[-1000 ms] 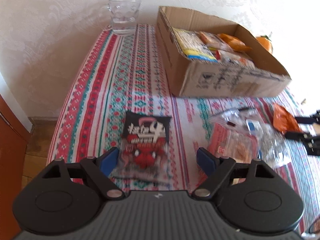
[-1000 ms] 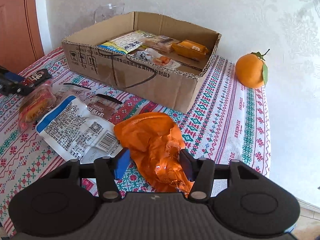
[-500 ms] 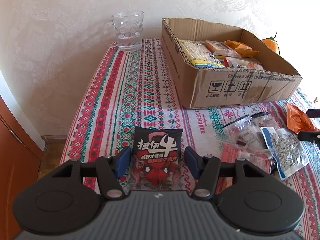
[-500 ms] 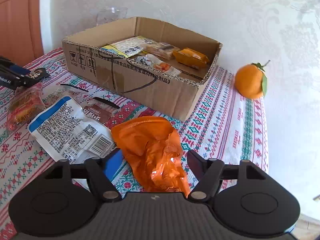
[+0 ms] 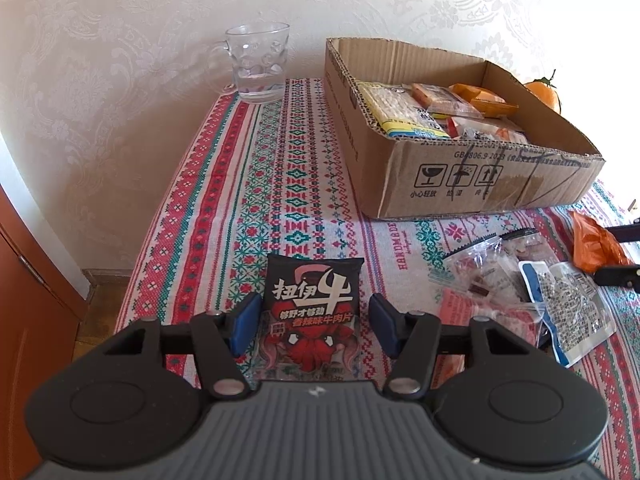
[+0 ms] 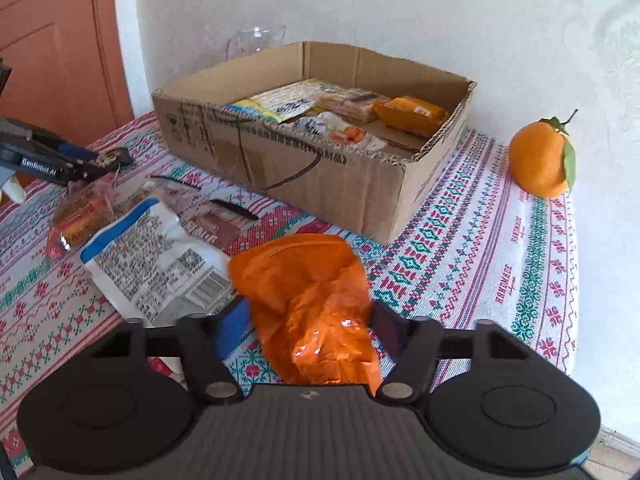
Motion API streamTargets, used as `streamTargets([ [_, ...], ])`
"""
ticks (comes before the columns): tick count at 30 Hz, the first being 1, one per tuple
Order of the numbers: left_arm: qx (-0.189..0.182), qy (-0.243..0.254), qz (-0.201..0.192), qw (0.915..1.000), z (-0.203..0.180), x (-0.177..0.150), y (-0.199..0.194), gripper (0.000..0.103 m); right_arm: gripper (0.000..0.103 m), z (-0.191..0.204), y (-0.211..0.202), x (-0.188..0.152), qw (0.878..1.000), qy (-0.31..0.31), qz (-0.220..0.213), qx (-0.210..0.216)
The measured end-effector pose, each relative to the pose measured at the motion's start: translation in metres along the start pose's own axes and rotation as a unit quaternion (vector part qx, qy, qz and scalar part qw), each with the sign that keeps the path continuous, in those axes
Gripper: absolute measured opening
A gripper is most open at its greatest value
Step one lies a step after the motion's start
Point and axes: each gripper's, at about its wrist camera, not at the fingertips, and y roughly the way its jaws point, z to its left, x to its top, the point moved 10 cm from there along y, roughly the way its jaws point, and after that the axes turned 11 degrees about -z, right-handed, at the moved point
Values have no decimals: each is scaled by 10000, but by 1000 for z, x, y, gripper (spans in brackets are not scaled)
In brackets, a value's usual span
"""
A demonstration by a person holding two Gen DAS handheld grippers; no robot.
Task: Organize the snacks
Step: 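Carry both packets over the box and open the left gripper to drop the black packet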
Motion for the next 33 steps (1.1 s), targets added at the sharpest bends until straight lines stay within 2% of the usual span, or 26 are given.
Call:
streamTargets([
  [1,16,-9,-16,10000,0,0,0,50,68,-1,0,0,10000,31,1,-60],
  [2,-3,-23,-24,10000,0,1,-1,48,68,-1,0,1,9999,50,8,-154],
  [8,-78,-145,6,9999,0,2,-2,46,65,-4,-7,5,9987,182,96,-457],
  [9,-90,-159,13,9998,0,2,-2,46,52,-5,-10,7,9985,134,64,-518],
  [13,-107,-120,-6,9999,0,1,-3,46,51,-5,-11,8,9983,98,68,-576],
  [14,-113,-116,-6,9999,0,1,-3,46,52,-6,-10,7,9982,124,74,-586],
  [18,-133,-131,-10,9998,0,0,-4,46,68,-10,-12,4,9970,424,-20,-648],
  [20,-136,-129,-24,9998,0,0,-4,46,72,-13,-14,2,9960,520,-115,-718],
  [22,-122,-96,-42,9999,0,0,-4,46,72,-15,-13,-1,9950,737,-170,-653],
  [23,-108,-93,-50,9999,0,0,-4,46,70,-14,-12,-1,9945,810,-185,-639],
  [24,-103,-91,-53,9999,-1,0,-4,46,62,-12,-11,-2,9943,868,-196,-579],
  [26,-120,-96,-57,9999,-1,0,-4,46,58,-7,-11,0,9944,849,-219,-595],
  [27,-118,-92,-51,9999,-1,0,-4,46,52,-5,-12,1,9946,821,-221,-590],
  [33,-185,-89,18,9998,0,2,-5,46,51,-5,-16,4,9947,789,-42,-665],
])
